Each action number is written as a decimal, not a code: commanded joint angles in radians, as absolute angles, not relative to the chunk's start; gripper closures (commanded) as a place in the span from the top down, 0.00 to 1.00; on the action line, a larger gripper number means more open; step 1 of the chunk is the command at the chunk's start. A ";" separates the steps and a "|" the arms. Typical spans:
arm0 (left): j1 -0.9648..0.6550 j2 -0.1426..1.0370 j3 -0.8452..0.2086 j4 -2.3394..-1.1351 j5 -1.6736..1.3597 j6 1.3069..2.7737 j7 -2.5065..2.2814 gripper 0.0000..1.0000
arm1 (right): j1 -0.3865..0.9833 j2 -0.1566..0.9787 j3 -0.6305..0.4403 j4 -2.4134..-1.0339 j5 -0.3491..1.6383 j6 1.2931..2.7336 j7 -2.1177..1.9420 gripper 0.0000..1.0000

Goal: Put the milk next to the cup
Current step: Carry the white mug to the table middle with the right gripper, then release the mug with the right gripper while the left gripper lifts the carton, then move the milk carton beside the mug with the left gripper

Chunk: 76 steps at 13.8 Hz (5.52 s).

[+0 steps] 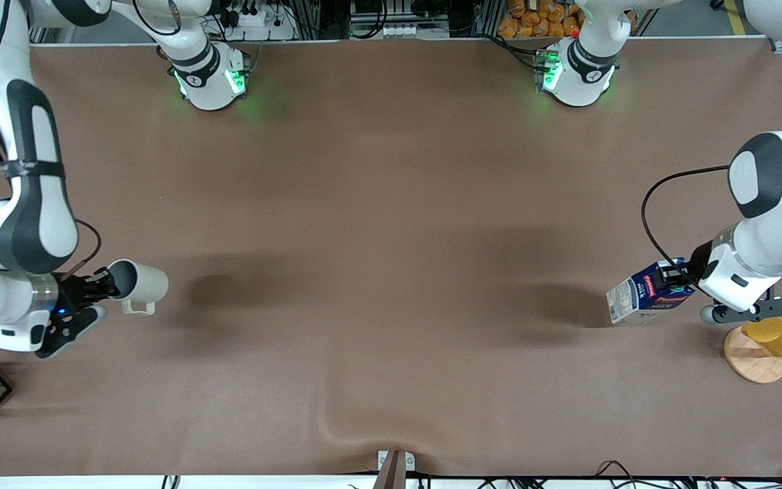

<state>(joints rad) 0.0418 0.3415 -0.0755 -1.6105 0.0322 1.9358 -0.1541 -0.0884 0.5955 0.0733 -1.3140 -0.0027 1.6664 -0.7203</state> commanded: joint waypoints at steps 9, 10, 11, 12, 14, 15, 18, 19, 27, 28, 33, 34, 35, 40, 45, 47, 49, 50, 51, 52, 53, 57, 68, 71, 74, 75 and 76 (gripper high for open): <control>0.044 0.305 -0.087 -1.609 0.052 1.908 -0.146 0.37 | 0.484 0.641 0.091 -1.233 -0.023 1.822 -0.256 0.00; 0.044 0.307 -0.087 -1.609 0.052 1.908 -0.146 0.37 | 0.527 0.664 0.089 -1.233 -0.023 1.848 -0.160 0.00; 0.043 0.305 -0.090 -1.609 0.052 1.907 -0.146 0.37 | 0.558 0.682 0.089 -1.233 -0.025 1.889 -0.099 0.00; 0.044 0.302 -0.101 -1.609 0.051 1.907 -0.152 0.37 | 0.577 0.699 0.089 -1.235 -0.023 1.928 -0.080 0.00; 0.044 0.299 -0.106 -1.609 0.051 1.907 -0.156 0.37 | 0.583 0.735 0.089 -1.235 -0.020 1.974 -0.078 0.00; 0.044 0.302 -0.106 -1.602 0.052 1.908 -0.153 0.37 | 0.595 0.750 0.089 -1.235 -0.021 1.992 -0.075 0.00; 0.041 0.305 -0.107 -1.586 0.051 1.907 -0.158 0.37 | 0.624 0.794 0.089 -1.236 -0.023 2.014 0.043 0.00; 0.041 0.304 -0.107 -1.586 0.051 1.907 -0.158 0.37 | 0.627 0.798 0.089 -1.238 -0.021 2.014 0.079 0.00; 0.040 0.299 -0.124 -1.582 0.051 1.899 -0.163 0.37 | 0.706 0.824 0.092 -1.255 -0.014 2.006 0.310 0.01; 0.037 0.299 -0.126 -1.582 0.049 1.898 -0.176 0.37 | 0.707 0.825 0.092 -1.255 -0.018 2.008 0.308 0.26; 0.031 0.296 -0.155 -1.575 0.052 1.862 -0.215 0.37 | 0.721 0.807 0.089 -1.252 -0.018 2.002 0.307 1.00; 0.031 0.290 -0.167 -1.575 0.052 1.856 -0.227 0.37 | 0.710 0.795 0.092 -1.253 -0.009 2.002 0.302 1.00; 0.028 0.287 -0.188 -1.574 0.052 1.853 -0.282 0.37 | 0.698 0.779 0.092 -1.253 -0.005 1.981 0.299 1.00; -0.069 0.287 -0.232 -1.534 0.052 1.790 -0.437 0.37 | 0.637 0.692 0.098 -1.249 0.018 1.849 0.298 1.00; -0.205 0.288 -0.239 -1.523 0.052 1.766 -0.526 0.37 | 0.442 0.524 0.097 -1.342 0.018 1.764 0.134 1.00; -0.216 0.290 -0.262 -1.555 0.017 1.741 -0.525 0.38 | 0.321 0.422 0.097 -1.423 0.020 1.761 0.031 1.00; -0.218 0.299 -0.302 -1.580 -0.008 1.741 -0.525 0.41 | 0.186 0.341 0.098 -1.459 0.038 1.689 -0.084 1.00; -0.224 0.301 -0.328 -1.601 -0.008 1.746 -0.528 0.41 | 0.119 0.303 0.097 -1.460 0.092 1.628 -0.118 1.00; -0.238 0.302 -0.339 -1.617 -0.008 1.749 -0.538 0.40 | 0.054 0.266 0.097 -1.459 0.115 1.576 -0.138 1.00; -0.267 0.310 -0.339 -1.627 -0.008 1.755 -0.563 0.40 | 0.023 0.224 0.092 -1.460 0.115 1.542 -0.159 1.00; -0.305 0.320 -0.339 -1.632 -0.008 1.758 -0.612 0.39 | 0.003 0.188 0.089 -1.462 0.114 1.523 -0.166 1.00; -0.418 0.391 -0.339 -1.635 -0.008 1.822 -0.790 0.39 | -0.083 0.072 0.071 -1.460 0.092 1.393 -0.166 1.00; -0.591 0.486 -0.333 -1.623 0.012 1.971 -1.052 0.40 | -0.064 -0.021 -0.025 -1.460 0.087 1.348 -0.128 1.00; -0.588 0.488 -0.333 -1.621 0.041 1.974 -1.055 0.40 | -0.002 -0.023 -0.021 -1.451 -0.018 1.351 -0.081 1.00; -0.583 0.489 -0.330 -1.621 0.044 1.989 -1.055 0.40 | 0.003 -0.028 -0.021 -1.451 -0.029 1.374 -0.081 1.00; -0.581 0.491 -0.328 -1.621 0.044 1.997 -1.055 0.40 | 0.003 -0.028 -0.021 -1.451 -0.029 1.374 -0.081 1.00; -0.580 0.495 -0.328 -1.621 0.044 2.005 -1.055 0.41 | 0.002 -0.028 -0.021 -1.451 -0.029 1.377 -0.081 1.00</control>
